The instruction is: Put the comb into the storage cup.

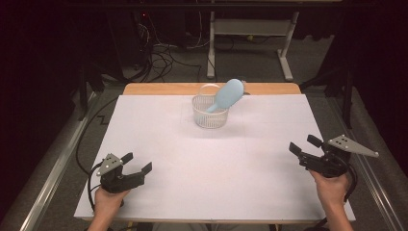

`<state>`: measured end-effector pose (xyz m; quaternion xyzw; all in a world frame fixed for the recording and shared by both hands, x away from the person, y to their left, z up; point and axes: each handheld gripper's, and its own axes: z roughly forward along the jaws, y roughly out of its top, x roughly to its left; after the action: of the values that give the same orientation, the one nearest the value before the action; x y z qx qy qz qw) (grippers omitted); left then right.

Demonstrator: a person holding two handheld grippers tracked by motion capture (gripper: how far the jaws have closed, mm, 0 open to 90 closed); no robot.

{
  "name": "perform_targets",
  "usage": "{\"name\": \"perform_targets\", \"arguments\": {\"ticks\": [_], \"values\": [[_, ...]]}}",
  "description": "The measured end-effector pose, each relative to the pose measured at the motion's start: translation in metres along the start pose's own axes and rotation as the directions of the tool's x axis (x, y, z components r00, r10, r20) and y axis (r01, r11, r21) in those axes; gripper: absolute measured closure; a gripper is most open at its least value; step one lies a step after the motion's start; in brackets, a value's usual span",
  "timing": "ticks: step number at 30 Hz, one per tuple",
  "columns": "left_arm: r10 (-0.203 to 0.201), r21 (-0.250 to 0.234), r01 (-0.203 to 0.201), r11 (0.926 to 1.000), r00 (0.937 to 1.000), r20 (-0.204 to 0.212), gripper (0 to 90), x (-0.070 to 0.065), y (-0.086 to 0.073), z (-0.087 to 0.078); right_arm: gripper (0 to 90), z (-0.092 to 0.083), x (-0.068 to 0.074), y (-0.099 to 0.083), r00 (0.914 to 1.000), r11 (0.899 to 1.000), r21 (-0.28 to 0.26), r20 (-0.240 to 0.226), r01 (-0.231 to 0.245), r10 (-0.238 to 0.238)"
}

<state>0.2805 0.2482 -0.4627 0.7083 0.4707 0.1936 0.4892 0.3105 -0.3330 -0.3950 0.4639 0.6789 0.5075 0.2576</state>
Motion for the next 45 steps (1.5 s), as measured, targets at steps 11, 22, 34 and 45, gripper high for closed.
{"name": "perform_targets", "arguments": {"ticks": [11, 22, 34, 45], "values": [[0.001, 0.0, -0.001, 1.0, 1.0, -0.001, 13.9, 0.0, 0.0, 0.0, 21.7, 0.002, 0.001, -0.011, 0.9999, 1.0, 0.012, -0.01, -0.008, 0.008], [0.0, -0.001, 0.0, 1.0, 1.0, -0.002, 13.9, 0.0, 0.0, 0.0, 21.6, 0.004, 0.003, -0.02, 0.9999, 1.0, 0.023, -0.012, -0.004, 0.004], [0.0, -0.002, 0.0, 1.0, 1.0, -0.003, 13.9, 0.0, 0.0, 0.0, 21.0, 0.008, 0.006, -0.028, 0.9998, 0.999, 0.034, -0.019, -0.005, 0.005], [0.002, -0.002, -0.002, 1.0, 1.0, -0.003, 13.9, 0.0, 0.001, 0.0, 20.1, 0.01, 0.005, -0.036, 0.9999, 0.999, 0.042, -0.011, -0.004, 0.005]]}}
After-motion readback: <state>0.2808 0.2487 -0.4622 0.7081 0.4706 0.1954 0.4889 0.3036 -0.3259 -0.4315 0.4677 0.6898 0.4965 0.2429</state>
